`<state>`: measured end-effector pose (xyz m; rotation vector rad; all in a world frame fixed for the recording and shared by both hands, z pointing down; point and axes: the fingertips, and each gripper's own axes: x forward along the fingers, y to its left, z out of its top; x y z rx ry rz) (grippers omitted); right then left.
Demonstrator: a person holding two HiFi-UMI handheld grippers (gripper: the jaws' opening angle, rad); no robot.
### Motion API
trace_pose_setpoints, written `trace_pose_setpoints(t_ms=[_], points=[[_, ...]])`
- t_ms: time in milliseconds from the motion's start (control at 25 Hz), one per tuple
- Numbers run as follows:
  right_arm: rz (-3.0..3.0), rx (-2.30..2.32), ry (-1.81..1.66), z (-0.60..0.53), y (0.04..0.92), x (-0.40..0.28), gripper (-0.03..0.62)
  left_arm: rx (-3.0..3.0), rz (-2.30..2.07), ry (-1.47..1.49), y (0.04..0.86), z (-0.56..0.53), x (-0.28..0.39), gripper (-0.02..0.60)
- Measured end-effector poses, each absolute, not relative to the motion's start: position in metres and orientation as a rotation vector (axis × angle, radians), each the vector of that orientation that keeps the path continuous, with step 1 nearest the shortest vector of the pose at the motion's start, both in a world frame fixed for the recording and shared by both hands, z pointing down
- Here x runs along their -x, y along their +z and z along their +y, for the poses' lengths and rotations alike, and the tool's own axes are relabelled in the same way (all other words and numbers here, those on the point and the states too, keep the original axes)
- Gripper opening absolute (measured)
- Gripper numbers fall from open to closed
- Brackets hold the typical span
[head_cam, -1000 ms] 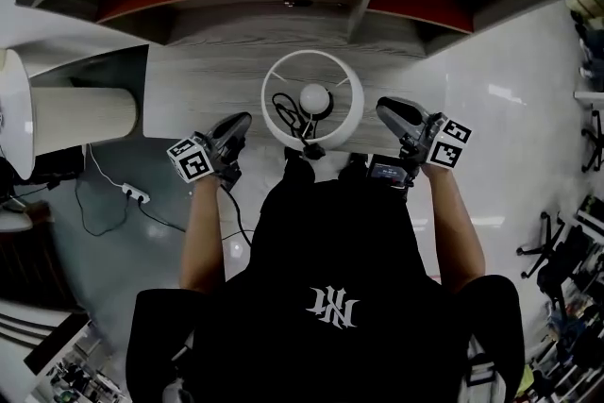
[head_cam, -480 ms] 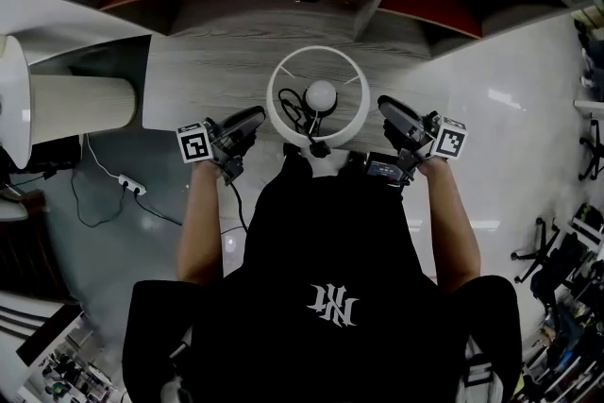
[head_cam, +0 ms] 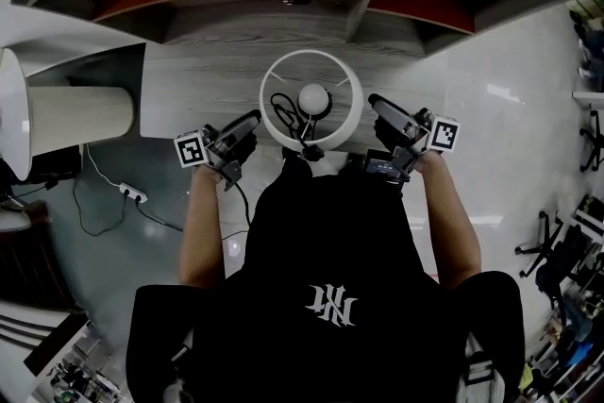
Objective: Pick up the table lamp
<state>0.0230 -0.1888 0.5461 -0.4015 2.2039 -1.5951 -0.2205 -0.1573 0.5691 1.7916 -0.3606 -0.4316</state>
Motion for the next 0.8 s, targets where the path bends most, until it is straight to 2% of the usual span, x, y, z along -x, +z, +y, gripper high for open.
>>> trace_pose_setpoints(t_ms=[200,800], points=[[2.187,0.416,-1.662,-0.189,0.558,-0.019,0.178,-1.754,-0.321,-0.488,0.564,-0.159,0.217,0.204],[2.117,0.33,-1.753,-0.184,0.565,-0.006,0.178,-1.738,-0.271,-0.524,0.561,-0.152,0.206,0.222]])
